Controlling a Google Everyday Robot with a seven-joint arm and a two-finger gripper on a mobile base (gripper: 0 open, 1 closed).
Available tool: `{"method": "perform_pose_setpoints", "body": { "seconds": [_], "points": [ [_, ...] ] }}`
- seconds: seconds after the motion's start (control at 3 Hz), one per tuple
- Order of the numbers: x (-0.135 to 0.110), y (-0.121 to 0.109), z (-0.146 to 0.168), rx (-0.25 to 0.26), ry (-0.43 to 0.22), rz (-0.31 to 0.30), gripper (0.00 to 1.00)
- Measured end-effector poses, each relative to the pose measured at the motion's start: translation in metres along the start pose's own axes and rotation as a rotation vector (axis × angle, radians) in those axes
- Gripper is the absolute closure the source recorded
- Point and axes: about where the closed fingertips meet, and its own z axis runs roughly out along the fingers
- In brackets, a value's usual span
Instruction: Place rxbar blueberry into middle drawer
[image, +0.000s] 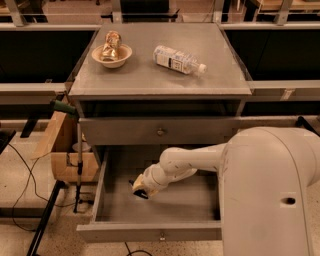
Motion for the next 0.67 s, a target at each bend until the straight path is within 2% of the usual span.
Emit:
{"method": "perform_pose_setpoints", "body": {
  "seconds": [0.33,0.67],
  "points": [
    [-0.013,-0.005,0.006,-0.020,-0.052,0.005,0.59],
    [-0.031,-0.008,0.004,-0.028,-0.107,-0.017,0.35]
  ]
}}
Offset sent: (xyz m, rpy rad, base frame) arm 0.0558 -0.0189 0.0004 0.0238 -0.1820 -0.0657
